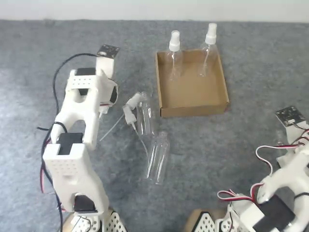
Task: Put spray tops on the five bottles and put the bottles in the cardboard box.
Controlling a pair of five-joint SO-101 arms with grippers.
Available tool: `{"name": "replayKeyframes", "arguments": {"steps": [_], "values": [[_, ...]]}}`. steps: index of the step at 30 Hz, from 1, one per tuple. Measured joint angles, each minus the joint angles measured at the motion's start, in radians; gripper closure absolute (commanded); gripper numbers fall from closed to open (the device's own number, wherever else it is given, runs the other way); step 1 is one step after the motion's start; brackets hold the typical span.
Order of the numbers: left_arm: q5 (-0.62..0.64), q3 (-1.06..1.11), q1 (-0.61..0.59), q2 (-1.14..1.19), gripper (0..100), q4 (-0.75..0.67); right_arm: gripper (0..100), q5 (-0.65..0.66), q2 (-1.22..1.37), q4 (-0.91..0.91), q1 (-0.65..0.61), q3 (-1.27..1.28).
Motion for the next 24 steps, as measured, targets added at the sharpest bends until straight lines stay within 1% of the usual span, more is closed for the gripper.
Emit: {"name": "replayKeyframes", "arguments": {"steps": [2,5,8,12,15,17,19,22,24], "values": [[0.021,-0.023,-0.005,-0.014,99,0.087,67.7,0.0,0.0,0.0,0.0,0.0],[0.023,-0.021,0.0,-0.106,99,0.161,67.7,0.0,-0.002,0.0,0.0,0.032],[0.037,0.048,-0.011,-0.279,99,0.18,67.7,0.0,-0.002,0.0,0.0,0.055],[0.077,0.249,0.003,-0.562,99,0.169,67.5,0.0,-0.002,-0.017,0.0,0.057],[0.094,0.43,0.031,-0.766,99,0.091,62.6,0.0,-0.002,-0.018,0.0,0.057],[0.115,0.563,0.06,-0.882,99,0.002,58.0,-0.011,-0.002,-0.018,0.0,0.057],[0.135,0.703,0.086,-0.971,99,-0.095,54.8,-0.049,-0.002,-0.018,0.0,0.054],[0.158,0.879,0.12,-1.063,99,-0.218,53.6,-0.068,-0.002,-0.018,0.0,0.054],[0.163,0.959,0.115,-1.111,99,-0.265,53.7,-0.072,-0.002,-0.018,-0.002,0.054]]}}
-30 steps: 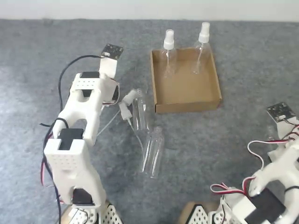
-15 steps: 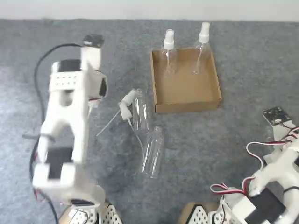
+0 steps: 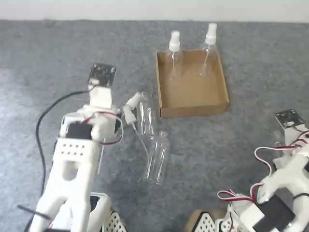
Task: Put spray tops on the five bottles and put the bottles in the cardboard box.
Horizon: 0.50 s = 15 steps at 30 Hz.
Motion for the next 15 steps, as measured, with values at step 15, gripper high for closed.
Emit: {"name": "replayKeyframes", "arguments": {"steps": [15], "values": [[0.003,0.153,0.014,-0.164,99,-0.074,62.4,-0.158,0.083,0.241,-0.215,-0.348]]}}
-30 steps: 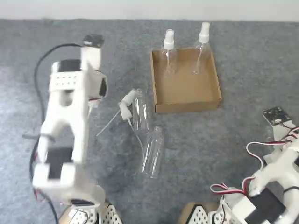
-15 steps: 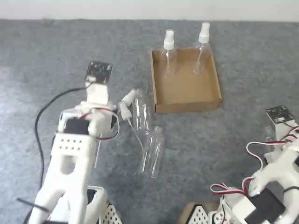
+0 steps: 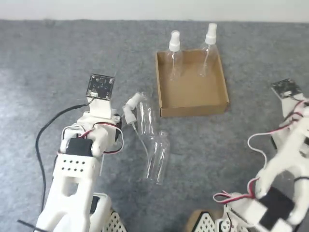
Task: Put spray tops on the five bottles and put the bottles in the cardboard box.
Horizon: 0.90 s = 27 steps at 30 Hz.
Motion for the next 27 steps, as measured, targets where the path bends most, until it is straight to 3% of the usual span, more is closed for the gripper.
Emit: {"name": "replayKeyframes", "arguments": {"steps": [8,27], "values": [[0.0,0.0,0.002,-0.002,99,0.0,62.4,0.009,0.233,-0.003,0.0,-0.006],[0.0,0.015,0.0,-0.002,99,0.0,62.6,-0.025,0.362,-0.123,-0.012,-0.066]]}}
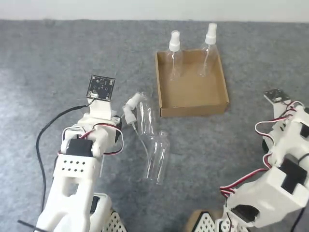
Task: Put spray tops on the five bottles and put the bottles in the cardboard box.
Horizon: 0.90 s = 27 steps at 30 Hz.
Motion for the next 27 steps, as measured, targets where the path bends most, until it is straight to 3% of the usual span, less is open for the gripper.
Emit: {"name": "replayKeyframes", "arguments": {"steps": [16,27], "values": [[0.0,0.0,-0.002,0.0,99,0.0,93.5,-0.046,0.0,0.0,-0.026,0.0],[0.0,0.0,-0.002,0.0,99,0.0,95.6,-0.052,0.0,0.0,-0.038,-0.055]]}}
